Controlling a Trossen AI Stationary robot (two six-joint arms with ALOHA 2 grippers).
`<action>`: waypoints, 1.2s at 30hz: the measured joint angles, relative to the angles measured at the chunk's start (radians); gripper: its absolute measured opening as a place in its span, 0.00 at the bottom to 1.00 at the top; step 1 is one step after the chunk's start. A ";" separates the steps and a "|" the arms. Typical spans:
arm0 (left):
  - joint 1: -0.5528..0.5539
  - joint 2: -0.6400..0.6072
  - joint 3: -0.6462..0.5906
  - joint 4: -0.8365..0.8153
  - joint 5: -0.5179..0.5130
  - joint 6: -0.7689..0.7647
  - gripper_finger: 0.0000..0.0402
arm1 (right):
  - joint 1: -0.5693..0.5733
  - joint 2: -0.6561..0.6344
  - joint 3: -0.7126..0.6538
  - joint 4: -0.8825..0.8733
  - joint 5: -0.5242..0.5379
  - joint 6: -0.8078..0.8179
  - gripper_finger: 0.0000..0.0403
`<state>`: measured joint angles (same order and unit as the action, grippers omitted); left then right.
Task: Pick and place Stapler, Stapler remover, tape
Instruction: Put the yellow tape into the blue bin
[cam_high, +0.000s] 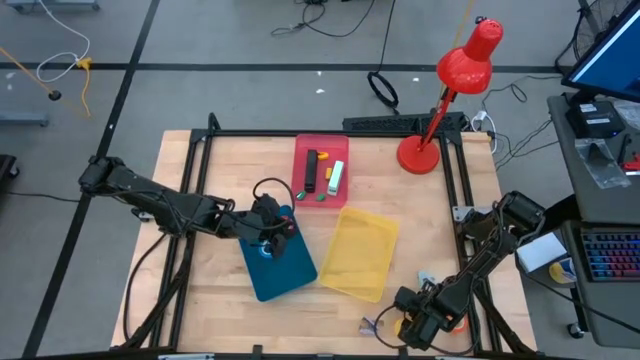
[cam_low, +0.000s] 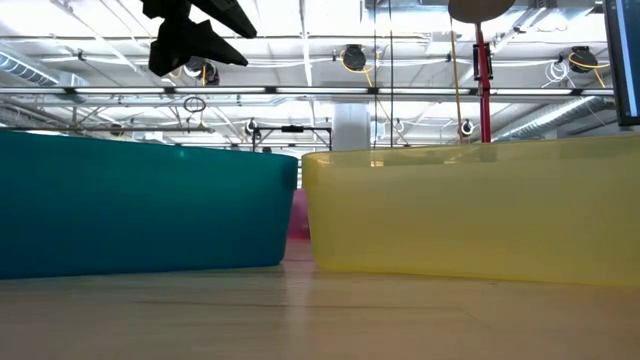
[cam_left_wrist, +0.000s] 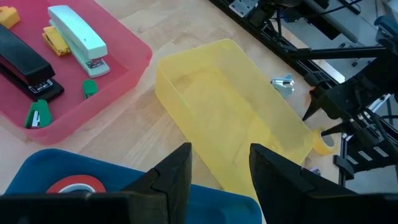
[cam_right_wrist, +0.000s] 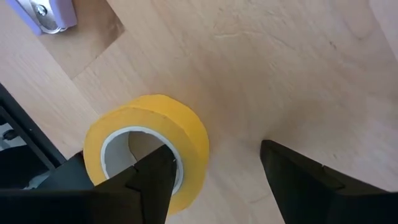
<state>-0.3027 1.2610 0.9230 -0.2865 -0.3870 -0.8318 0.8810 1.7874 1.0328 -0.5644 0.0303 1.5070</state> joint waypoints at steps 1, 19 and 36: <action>0.000 0.000 0.000 0.000 0.000 0.000 0.40 | 0.000 0.000 0.000 -0.002 0.000 0.000 0.55; -0.002 0.018 0.000 0.322 0.222 0.107 0.40 | -0.036 -0.323 -0.003 0.256 0.380 -0.197 0.08; -0.028 0.233 0.001 0.946 0.305 0.107 0.40 | -0.388 -0.513 -0.002 0.696 0.462 -0.821 0.08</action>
<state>-0.3305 1.4942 0.9237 0.6596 -0.0818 -0.7246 0.4927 1.2747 1.0309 0.1314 0.4918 0.6860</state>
